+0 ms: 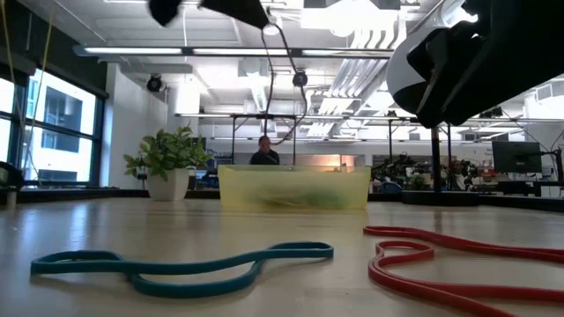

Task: Pick and place rubber bands into bin
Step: Put the bottom left red rubber band into the yellow bin

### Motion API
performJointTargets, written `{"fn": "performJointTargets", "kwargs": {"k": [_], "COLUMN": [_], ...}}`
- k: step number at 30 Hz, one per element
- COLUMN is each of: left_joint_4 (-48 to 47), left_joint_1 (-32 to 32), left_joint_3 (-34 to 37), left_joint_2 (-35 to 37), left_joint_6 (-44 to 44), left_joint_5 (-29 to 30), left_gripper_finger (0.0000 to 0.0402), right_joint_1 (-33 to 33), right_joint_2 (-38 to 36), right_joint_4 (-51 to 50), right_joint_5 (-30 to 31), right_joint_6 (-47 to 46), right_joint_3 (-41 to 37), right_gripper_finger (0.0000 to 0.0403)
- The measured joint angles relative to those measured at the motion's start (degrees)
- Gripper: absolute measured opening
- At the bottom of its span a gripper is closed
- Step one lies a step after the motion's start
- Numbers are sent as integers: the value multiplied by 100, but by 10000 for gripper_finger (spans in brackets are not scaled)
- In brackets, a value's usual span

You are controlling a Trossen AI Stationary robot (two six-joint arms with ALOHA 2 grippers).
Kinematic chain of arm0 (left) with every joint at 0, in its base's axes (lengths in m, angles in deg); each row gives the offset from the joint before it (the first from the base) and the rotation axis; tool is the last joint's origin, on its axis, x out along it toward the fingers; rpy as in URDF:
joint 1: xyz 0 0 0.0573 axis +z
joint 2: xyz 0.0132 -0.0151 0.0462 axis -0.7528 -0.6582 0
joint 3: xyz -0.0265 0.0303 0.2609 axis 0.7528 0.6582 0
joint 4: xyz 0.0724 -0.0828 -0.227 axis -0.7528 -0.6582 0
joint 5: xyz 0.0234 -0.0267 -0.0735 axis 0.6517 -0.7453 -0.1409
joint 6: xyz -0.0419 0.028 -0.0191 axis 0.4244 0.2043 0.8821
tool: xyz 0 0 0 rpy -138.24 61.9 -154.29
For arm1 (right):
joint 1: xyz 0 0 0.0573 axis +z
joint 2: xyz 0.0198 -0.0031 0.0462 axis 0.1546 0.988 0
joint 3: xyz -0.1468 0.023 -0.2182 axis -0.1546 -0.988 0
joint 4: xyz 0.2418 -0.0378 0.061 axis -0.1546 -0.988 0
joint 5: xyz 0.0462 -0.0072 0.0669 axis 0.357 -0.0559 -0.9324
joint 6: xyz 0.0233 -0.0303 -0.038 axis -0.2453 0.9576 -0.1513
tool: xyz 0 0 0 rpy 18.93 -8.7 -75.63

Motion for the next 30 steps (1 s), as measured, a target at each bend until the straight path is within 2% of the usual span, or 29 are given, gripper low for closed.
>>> {"fn": "performJointTargets", "kwargs": {"k": [5, 9, 13, 20, 30], "left_joint_4": [697, 1264, 1540, 1570, 1557], "left_joint_1": [746, 1375, 1998, 2824, 3388], "left_joint_3": [0, 0, 0, 0, 0], "left_joint_2": [2, 0, 2, 0, -233], "left_joint_6": [-813, -1248, -1349, -1271, -1157], "left_joint_5": [-146, -680, -1284, -1949, -2527], "left_gripper_finger": [0, 0, 0, 0, 0], "right_joint_1": [-2, -2, -2, -2, -28], "right_joint_2": [0, 0, 0, 0, 0], "right_joint_4": [0, 0, 0, 0, 0], "right_joint_5": [195, 330, 334, 608, 939], "right_joint_6": [174, 238, 265, 372, 521], "right_joint_3": [0, 0, 0, 0, 0], "right_gripper_finger": [138, 138, 138, 138, 138]}}
